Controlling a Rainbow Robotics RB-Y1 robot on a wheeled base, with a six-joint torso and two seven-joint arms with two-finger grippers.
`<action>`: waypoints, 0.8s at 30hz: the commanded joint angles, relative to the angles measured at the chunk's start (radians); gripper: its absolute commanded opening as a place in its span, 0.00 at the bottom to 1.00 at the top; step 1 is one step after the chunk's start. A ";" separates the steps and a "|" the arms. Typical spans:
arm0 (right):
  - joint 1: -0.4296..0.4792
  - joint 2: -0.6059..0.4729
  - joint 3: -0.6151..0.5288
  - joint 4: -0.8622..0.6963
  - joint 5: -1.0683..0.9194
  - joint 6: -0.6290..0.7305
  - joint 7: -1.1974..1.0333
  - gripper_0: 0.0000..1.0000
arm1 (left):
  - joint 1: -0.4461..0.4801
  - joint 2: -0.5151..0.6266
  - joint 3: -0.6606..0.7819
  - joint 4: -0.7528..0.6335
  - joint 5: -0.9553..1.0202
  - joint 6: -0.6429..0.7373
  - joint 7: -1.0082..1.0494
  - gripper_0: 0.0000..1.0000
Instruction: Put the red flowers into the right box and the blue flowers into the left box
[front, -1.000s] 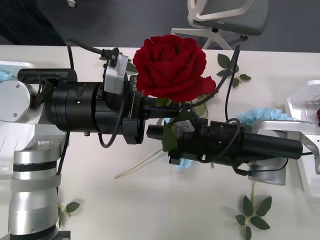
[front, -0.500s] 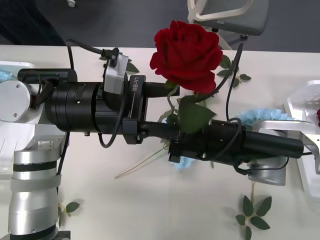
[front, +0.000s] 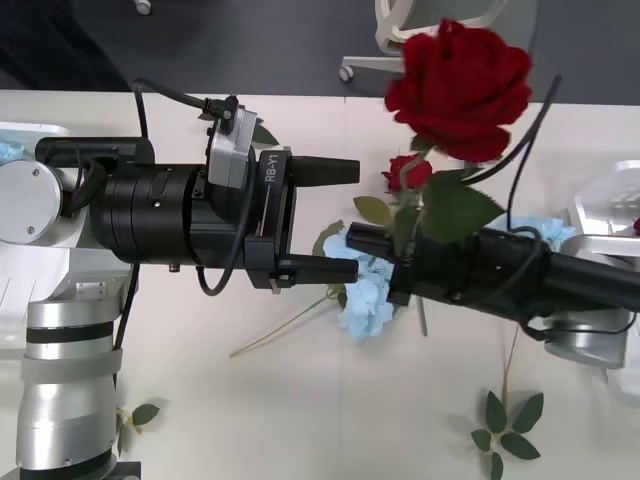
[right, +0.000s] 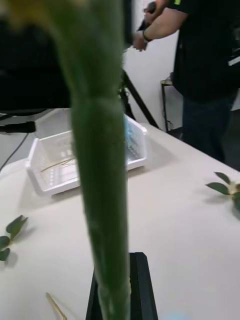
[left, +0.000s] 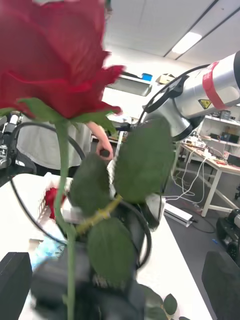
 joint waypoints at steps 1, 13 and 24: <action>0.122 -0.095 -0.150 -0.101 -0.013 0.024 -0.050 0.00 | -0.015 -0.002 0.000 -0.026 0.003 -0.005 -0.040 1.00; 0.743 -0.168 -0.981 -0.452 -0.177 0.513 -0.056 0.00 | 0.027 0.015 0.045 -0.029 -0.062 -0.071 -0.040 1.00; 1.165 -0.109 -1.624 -0.627 -0.349 1.007 -0.153 0.00 | 0.028 0.184 -0.018 -0.066 -0.272 -0.069 0.143 1.00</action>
